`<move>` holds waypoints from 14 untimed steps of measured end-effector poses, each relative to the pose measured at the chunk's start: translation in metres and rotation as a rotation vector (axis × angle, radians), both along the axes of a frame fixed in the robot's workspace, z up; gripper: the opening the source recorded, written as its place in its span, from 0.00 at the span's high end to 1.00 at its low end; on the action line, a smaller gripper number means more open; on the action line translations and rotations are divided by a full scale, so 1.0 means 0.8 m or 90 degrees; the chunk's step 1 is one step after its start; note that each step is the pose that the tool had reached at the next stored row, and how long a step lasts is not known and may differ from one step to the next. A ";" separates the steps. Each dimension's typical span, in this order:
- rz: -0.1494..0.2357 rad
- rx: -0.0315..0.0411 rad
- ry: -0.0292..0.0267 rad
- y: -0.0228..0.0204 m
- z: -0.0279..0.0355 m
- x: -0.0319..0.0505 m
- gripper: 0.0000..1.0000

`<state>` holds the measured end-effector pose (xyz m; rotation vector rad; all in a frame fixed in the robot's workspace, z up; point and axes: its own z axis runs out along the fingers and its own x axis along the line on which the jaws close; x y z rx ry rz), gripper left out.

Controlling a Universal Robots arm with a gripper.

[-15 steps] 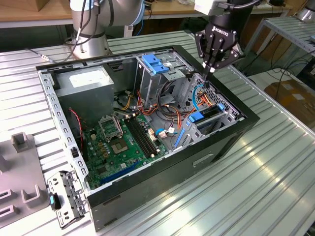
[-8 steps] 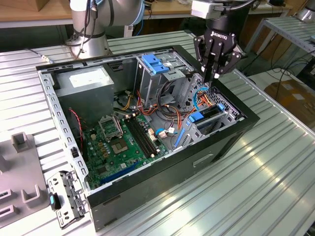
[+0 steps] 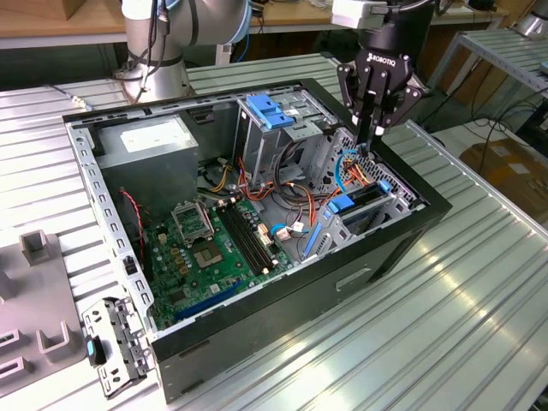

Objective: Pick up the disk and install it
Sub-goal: 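Insert the second disk wire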

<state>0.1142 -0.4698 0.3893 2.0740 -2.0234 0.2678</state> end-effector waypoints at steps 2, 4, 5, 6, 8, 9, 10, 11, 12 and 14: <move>0.000 0.0000 0.0011 0.0044 -0.0027 0.001 0.70; 0.000 0.0001 0.0015 0.0055 -0.0070 0.002 0.70; 0.000 0.0000 0.0015 0.0057 -0.0087 0.002 0.70; 0.000 -0.0004 0.0015 0.0057 -0.0097 0.002 0.70; 0.000 -0.0067 0.0015 0.0059 -0.0119 0.002 0.70; 0.000 -0.0086 0.0015 0.0059 -0.0126 0.002 0.70; 0.000 -0.0119 0.0015 0.0059 -0.0137 0.002 0.70; 0.000 -0.0150 0.0015 0.0059 -0.0148 0.002 0.71; 0.000 -0.0167 0.0015 0.0059 -0.0156 0.002 0.71; 0.000 -0.0194 0.0015 0.0060 -0.0173 0.002 0.84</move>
